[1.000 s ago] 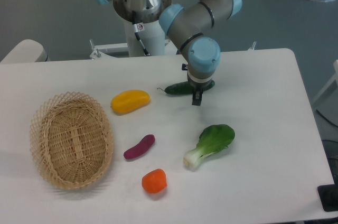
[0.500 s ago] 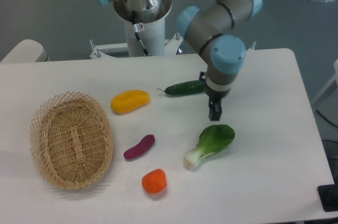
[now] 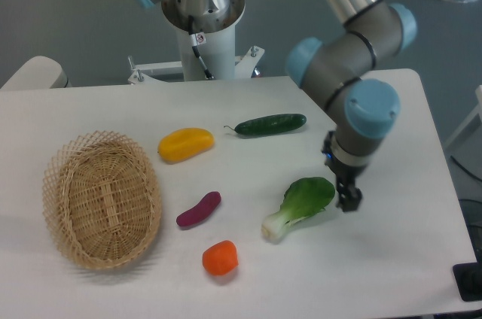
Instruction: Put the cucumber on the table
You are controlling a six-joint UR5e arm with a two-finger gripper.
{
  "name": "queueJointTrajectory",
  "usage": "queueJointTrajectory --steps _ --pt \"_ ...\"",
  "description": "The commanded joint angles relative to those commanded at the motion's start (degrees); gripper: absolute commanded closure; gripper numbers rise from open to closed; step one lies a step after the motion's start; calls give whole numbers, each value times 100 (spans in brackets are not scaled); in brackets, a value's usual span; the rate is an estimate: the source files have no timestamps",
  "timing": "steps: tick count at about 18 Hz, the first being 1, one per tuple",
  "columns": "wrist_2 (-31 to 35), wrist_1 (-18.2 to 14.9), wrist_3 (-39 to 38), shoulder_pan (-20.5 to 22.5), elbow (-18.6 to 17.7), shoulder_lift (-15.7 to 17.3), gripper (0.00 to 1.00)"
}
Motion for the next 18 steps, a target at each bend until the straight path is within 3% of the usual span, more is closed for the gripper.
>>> queueJointTrajectory --steps 9,14,18 --pt "-9 -80 -1161 -18 1267 -880 0" --pt "-61 -212 -1320 -35 1593 -1082 0" --pt "-62 -212 -1399 -88 1637 -1135 0"
